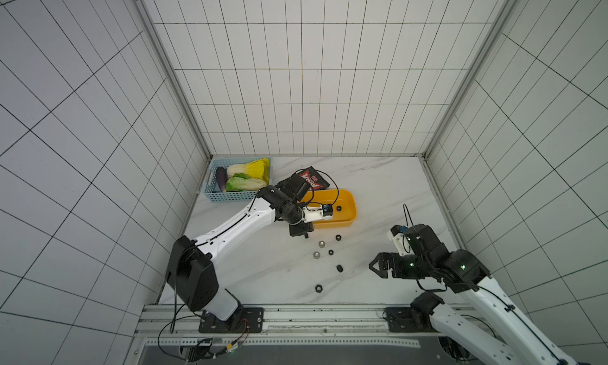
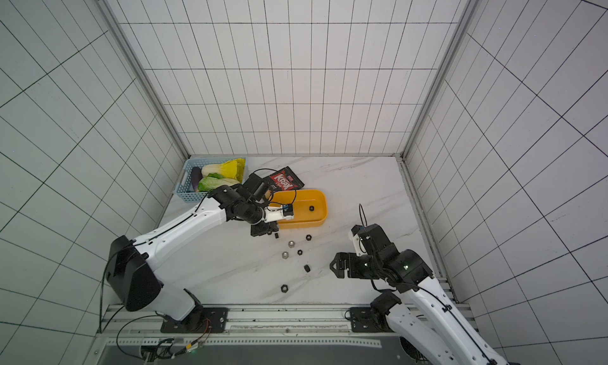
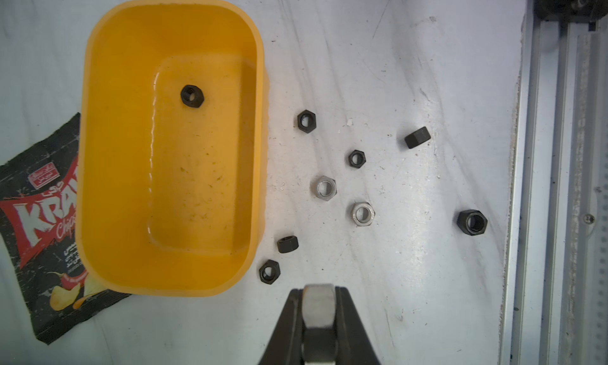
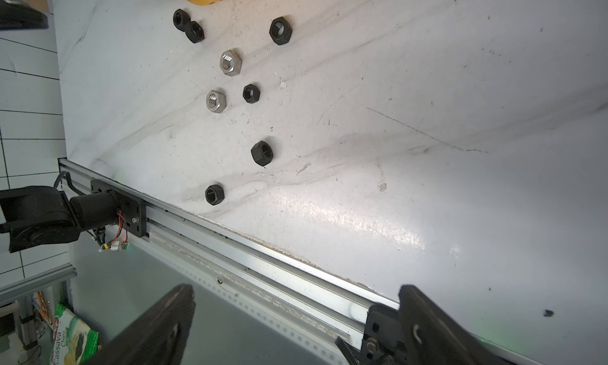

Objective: Put the nuts on the desktop into the storage box
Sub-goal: Pick up the nut from the center of the board, then place the nut in the storage box.

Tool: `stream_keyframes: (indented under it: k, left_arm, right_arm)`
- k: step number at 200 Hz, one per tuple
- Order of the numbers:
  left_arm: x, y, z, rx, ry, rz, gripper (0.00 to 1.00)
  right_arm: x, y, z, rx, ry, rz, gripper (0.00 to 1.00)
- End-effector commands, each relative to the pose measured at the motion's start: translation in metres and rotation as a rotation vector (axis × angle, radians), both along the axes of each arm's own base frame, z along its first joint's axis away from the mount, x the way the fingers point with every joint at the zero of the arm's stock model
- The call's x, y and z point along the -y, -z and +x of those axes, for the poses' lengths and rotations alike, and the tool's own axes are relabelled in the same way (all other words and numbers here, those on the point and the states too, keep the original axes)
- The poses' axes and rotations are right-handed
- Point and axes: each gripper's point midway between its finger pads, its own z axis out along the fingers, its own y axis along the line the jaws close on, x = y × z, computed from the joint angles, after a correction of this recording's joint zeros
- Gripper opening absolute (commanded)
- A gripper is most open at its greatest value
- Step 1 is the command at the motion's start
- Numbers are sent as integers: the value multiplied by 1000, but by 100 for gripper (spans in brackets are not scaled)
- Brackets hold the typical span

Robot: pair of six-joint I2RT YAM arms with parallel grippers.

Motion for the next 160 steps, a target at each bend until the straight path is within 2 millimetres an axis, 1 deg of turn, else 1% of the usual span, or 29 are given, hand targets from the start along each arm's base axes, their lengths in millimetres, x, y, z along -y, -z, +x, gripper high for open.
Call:
stream_keyframes:
  k: [1, 20, 42, 59, 84, 104, 160]
  left_arm:
    - [2, -1, 29, 35, -16, 5, 8]
    - [2, 1, 54, 45, -45, 16, 8]
    - [0, 11, 84, 50, -91, 46, 8]
    - [1, 20, 101, 33, -123, 47, 8]
    - [0, 35, 117, 21, -158, 54, 8]
    - [-1, 48, 127, 13, -186, 60, 8]
    - [3, 79, 145, 18, -237, 88, 8]
  right_arm:
    - [4, 6, 1, 2, 8, -17, 99]
    - [5, 7, 2, 4, 18, -19, 100]
    - [6, 7, 2, 3, 23, -23, 99]
    - [7, 8, 3, 2, 24, -25, 99]
    - [7, 10, 3, -9, 24, -34, 99]
    - [7, 11, 3, -15, 26, -37, 99]
    - [10, 10, 4, -3, 42, -43, 99]
